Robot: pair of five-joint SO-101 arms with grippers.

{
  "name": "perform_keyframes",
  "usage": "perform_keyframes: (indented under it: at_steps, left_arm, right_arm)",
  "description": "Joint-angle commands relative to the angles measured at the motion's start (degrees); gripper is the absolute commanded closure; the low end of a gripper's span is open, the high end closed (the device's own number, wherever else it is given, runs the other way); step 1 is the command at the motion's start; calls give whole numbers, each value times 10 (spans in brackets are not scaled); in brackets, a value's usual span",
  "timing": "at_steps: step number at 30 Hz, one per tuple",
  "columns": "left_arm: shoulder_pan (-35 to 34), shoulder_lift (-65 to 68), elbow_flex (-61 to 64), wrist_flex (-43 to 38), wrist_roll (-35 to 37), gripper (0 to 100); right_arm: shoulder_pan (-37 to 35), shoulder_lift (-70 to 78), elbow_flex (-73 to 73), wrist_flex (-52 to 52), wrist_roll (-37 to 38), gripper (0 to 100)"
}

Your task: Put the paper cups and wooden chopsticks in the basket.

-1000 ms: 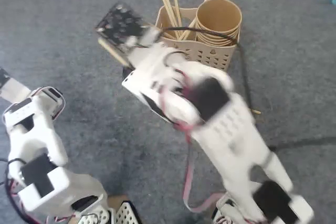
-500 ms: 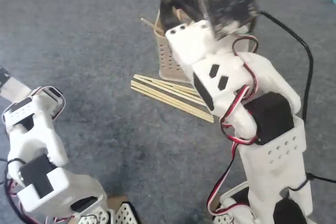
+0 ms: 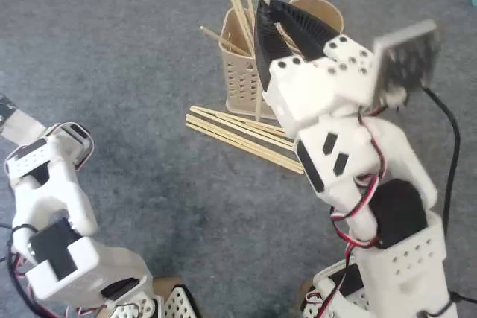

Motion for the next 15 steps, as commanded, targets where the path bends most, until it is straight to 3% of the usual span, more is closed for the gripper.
perform_keyframes:
  at_steps: [1, 15]
  left_arm:
    - [6, -6, -26, 4, 4, 743]
    - [6, -6, -26, 4, 4, 743]
  right_arm:
    - [32, -5, 55, -146, -6, 991]
    - [107, 225, 61, -407, 19, 990]
